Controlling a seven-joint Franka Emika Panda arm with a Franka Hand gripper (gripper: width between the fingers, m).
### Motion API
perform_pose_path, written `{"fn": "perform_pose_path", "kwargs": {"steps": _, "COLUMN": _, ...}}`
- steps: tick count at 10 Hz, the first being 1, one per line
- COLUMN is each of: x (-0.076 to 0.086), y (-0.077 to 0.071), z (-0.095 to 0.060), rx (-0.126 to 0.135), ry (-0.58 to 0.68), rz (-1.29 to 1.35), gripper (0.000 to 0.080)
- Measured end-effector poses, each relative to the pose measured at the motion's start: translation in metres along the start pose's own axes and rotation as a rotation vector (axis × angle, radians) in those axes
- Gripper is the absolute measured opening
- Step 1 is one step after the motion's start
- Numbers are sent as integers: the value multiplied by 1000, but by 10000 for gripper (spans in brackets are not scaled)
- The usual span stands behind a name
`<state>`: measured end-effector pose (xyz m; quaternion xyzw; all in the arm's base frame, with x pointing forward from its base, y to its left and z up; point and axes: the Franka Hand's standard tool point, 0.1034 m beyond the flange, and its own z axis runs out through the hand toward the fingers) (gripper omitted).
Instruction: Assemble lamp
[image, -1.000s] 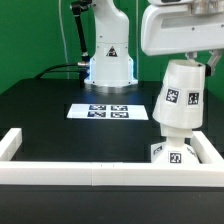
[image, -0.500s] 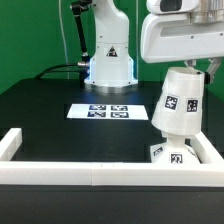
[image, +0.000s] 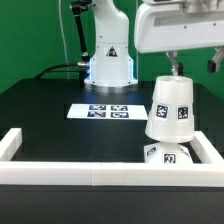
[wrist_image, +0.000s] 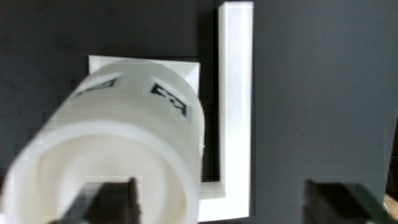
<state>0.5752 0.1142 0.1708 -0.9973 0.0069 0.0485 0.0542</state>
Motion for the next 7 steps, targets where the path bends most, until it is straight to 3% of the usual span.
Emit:
{"fn": "perform_pose_path", "kwargs": {"steps": 1, "x": -3, "y": 1, "z": -7, "rx": -12, "ry": -1, "rz": 17, "gripper": 568}}
{"fn": "perform_pose_path", "kwargs": {"steps": 2, "x": -5, "y": 1, "z": -12, "rx": -27, "ry": 13, "rz": 30, "gripper": 672}}
{"fn": "perform_pose_path", "kwargs": {"steps": 3, "x": -7, "y": 1, "z": -9, "rx": -34, "ry": 17, "rz": 31, "gripper": 691}}
{"fn": "perform_pose_path", "kwargs": {"steps": 7, "x": -7, "y": 2, "z": -8, "rx": -34, "ry": 15, "rz": 32, "gripper": 699}}
